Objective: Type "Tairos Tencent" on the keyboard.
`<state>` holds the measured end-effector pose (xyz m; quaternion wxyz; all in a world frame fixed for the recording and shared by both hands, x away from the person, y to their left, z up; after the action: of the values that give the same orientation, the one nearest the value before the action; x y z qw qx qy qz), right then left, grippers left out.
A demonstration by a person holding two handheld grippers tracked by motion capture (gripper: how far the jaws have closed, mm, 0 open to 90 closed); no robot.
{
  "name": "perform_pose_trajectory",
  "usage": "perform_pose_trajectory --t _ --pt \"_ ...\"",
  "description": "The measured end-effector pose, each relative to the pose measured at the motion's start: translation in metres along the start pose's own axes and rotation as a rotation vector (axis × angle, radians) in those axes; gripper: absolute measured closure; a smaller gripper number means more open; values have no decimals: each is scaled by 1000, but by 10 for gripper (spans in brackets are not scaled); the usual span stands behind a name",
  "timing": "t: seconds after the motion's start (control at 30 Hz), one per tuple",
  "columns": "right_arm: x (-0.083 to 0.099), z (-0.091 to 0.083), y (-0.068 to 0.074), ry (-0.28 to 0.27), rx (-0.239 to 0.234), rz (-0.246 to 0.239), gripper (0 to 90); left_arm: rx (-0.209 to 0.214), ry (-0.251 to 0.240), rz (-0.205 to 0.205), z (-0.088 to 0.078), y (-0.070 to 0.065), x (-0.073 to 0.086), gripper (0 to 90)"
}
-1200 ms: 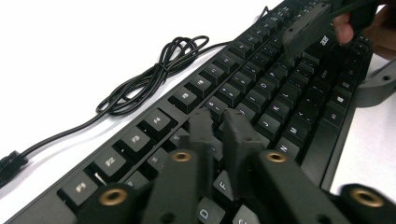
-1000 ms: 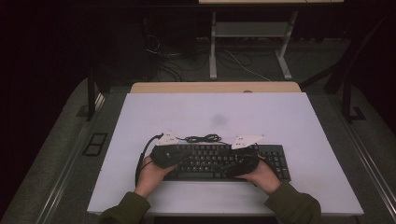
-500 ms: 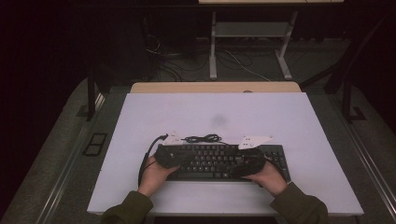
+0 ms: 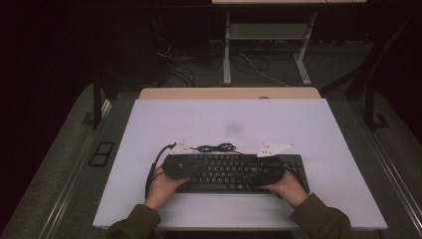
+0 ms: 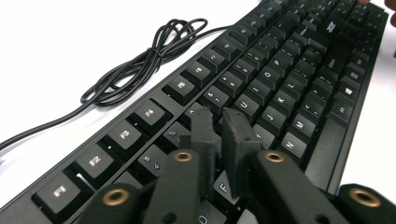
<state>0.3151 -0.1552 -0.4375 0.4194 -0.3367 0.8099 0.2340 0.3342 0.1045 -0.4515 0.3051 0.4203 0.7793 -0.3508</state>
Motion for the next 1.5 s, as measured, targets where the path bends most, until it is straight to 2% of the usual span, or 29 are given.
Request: perform_pose_trajectory --t 0.17,0.47,0.7,0.83,1.33,1.5 --pt "4 -9 -5 -9 13 14 254 7 -32 -6 -10 -3 1 701" --pt "11 -28 -16 -25 44 30 239 9 -77 9 -27 -9 6 463" --pt "19 -40 -20 -29 65 39 232 9 -91 34 -38 -17 12 355" --pt "25 -48 -25 -36 80 45 229 4 -92 34 -43 -20 16 286" --pt "50 -88 -42 -53 130 85 222 -17 -96 21 -63 -22 37 189" --pt "59 -96 -47 -48 147 88 222 -25 -109 19 -66 -22 38 185"
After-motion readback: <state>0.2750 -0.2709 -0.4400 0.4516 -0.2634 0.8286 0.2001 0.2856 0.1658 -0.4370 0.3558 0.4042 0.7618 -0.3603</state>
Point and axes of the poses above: each handheld gripper's, and its own axes: z roughly forward along the jaws, x roughly out of its underside, y roughly to its left, the point moved 3 cm from there along z, roughly forward along the jaws, and after that the axes turned 13 degrees about x, right-handed, at the moved point
